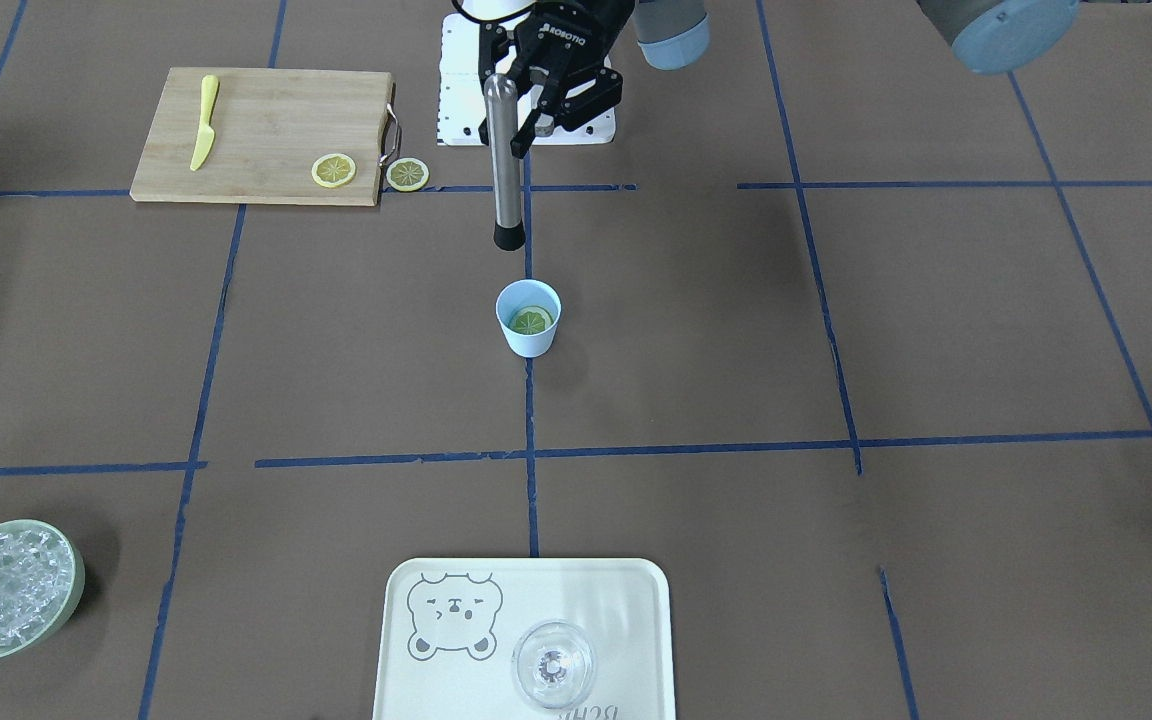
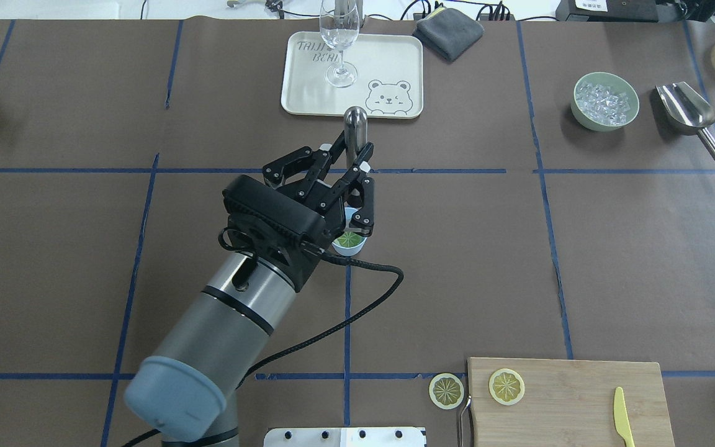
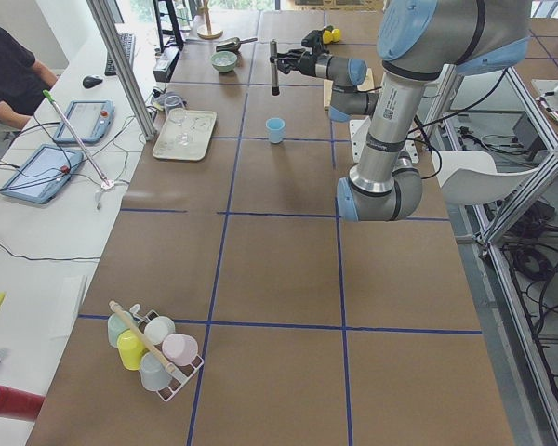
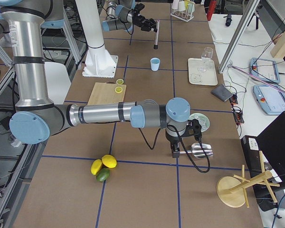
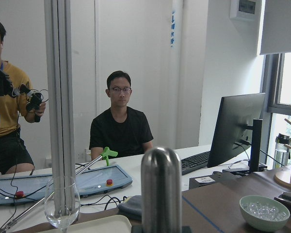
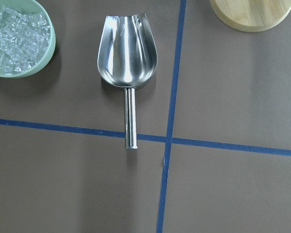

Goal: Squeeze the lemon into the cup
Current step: 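Lift the muddler out of the blue cup with the left gripper, then carry the muddler back and lower it onto the table with the left gripper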

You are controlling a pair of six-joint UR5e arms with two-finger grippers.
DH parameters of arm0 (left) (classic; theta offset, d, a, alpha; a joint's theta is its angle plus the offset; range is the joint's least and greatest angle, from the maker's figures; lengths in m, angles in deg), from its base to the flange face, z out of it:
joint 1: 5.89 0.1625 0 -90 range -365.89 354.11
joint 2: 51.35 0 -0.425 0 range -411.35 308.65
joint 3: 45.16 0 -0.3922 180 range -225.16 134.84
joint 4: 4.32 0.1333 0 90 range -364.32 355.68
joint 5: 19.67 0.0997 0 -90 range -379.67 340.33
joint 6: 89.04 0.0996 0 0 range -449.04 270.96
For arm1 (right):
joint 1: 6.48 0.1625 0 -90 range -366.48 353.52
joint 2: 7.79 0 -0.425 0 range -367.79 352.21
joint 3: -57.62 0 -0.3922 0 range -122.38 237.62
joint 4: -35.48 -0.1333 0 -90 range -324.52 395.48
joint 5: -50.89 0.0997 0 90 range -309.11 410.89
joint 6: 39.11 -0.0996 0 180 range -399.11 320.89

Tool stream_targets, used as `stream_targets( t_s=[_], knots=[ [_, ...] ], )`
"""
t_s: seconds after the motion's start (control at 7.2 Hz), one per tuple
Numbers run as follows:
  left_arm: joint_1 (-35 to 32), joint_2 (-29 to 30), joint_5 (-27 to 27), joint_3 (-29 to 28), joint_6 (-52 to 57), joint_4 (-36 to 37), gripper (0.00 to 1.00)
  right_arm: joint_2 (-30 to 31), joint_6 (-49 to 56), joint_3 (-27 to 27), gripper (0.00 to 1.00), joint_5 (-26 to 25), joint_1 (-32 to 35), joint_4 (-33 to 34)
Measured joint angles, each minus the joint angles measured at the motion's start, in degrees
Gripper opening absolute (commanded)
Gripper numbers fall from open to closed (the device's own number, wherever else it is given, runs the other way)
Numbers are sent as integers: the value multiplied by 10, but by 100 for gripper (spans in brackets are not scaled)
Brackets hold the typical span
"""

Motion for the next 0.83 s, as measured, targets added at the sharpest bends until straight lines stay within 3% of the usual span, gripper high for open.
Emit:
stream_targets(
  t_s=[0.28, 0.83],
  knots=[
    [-46, -65, -104, 19, 28, -58, 0, 0, 0, 0, 100, 0, 0, 0],
    [-136, -232, -276, 83, 28, -66, 0, 3, 0, -16, 100, 5, 0, 0]
  ],
)
